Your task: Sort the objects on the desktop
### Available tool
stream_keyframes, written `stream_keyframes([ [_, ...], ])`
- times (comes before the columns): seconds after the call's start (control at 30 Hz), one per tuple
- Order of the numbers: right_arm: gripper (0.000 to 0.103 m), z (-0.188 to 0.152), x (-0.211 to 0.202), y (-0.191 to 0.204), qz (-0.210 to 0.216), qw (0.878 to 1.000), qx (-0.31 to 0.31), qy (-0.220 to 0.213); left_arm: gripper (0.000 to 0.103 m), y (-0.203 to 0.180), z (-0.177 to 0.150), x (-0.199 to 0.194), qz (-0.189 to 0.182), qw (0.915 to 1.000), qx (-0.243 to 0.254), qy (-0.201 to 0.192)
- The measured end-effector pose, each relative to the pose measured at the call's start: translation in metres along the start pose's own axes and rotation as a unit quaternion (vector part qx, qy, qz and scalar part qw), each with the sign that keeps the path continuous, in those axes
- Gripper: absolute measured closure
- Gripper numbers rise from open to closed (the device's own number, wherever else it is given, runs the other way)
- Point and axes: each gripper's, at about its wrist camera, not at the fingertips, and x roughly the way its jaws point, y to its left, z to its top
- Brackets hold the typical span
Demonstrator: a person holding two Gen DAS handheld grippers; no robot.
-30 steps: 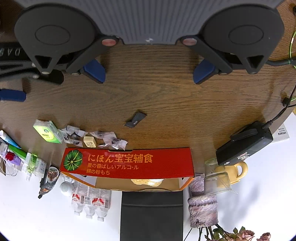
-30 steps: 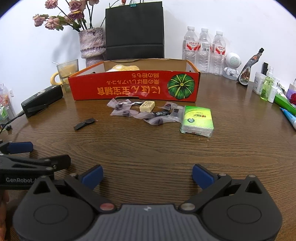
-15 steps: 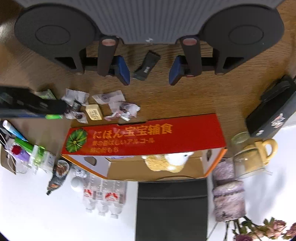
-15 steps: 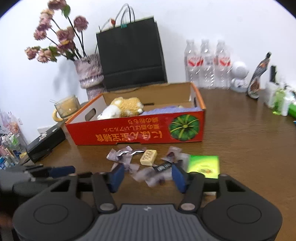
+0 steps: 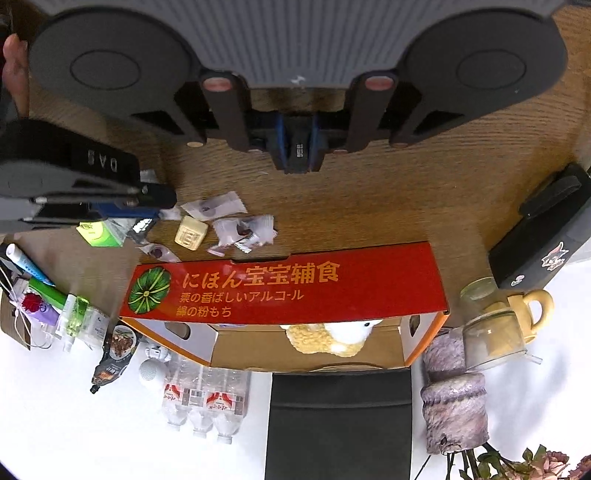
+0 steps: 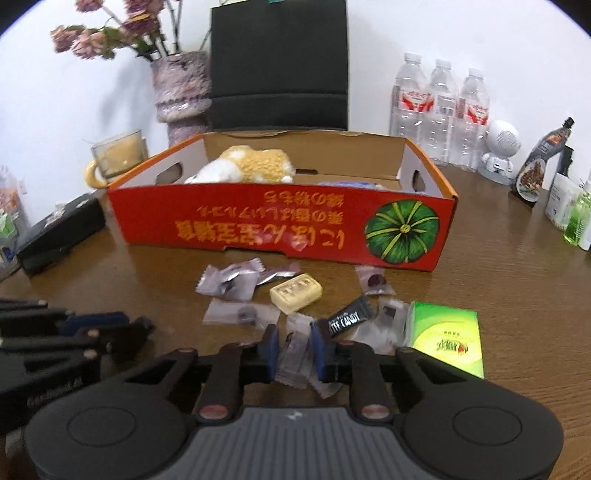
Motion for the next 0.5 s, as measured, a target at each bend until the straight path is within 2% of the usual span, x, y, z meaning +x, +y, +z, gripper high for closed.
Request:
stream_keyframes([
  [0.17,0.09,-0.018,-0.027,0.01,0.031,0.999,-0.024,0.002,0.091,-0.003,-0.007,-0.016,-0.001,0.9999,-0.011,0.003],
  [0.33,0.09,-0.043,-0.061,0.016,0.048,0.998,-0.045,0.003,0.091,-0.009,-0.028,-0.04,-0.006,0.9997,-0.023,0.007],
  [0.43,0.089,-0.053,-0.074,0.019,0.058,0.997,-0.056,0.008,0.091,-0.017,-0.039,-0.048,-0.009,0.9998,-0.014,0.011],
  [0.5,0.088,-0.055,-0.075,0.02,0.049,0.997,-0.054,0.006,0.091,-0.022,-0.043,-0.05,-0.007,0.9999,0.002,0.008],
])
